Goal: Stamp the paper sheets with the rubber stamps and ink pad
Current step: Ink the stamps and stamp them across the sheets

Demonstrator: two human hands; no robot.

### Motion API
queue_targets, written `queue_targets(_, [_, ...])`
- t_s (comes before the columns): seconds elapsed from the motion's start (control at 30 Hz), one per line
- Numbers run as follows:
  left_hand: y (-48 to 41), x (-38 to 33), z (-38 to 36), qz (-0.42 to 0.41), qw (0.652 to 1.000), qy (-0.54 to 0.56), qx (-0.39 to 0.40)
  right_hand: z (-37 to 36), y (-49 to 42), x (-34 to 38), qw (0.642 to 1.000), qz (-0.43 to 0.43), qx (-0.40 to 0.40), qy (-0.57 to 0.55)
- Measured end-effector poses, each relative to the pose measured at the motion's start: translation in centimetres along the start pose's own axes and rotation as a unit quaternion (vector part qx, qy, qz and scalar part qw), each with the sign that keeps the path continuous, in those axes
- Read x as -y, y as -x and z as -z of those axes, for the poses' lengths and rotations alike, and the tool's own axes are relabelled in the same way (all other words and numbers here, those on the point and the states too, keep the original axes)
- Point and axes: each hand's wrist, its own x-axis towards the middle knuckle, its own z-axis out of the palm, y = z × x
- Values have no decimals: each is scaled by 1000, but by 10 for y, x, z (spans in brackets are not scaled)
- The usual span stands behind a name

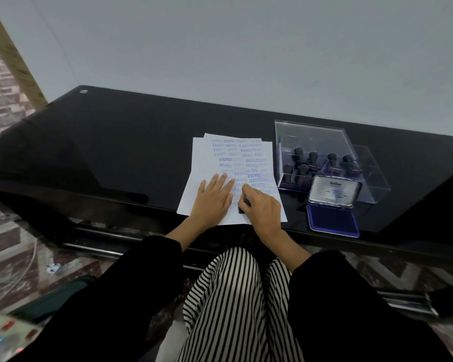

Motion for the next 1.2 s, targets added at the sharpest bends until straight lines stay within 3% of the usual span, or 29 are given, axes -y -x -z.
queue_targets(0.37, [1, -1, 2, 2, 1000, 6, 11, 0, 0, -5, 1000, -11, 23, 1])
queue_targets(0.57, [-1, -2, 6, 1, 1000, 16, 17, 6, -9, -7, 991, -51, 120, -17])
queue_targets(0.87, [-6, -8, 9, -13, 999, 29, -10, 46, -17, -51, 991, -109, 51, -64])
queue_targets(1.07, [-7, -45, 18, -106, 985, 122, -60, 66, -3, -76, 990, -131, 45, -24])
queue_targets(1.2, [-4, -81, 20, -157, 973, 163, -46, 76, 9, -89, 987, -153, 38, -14])
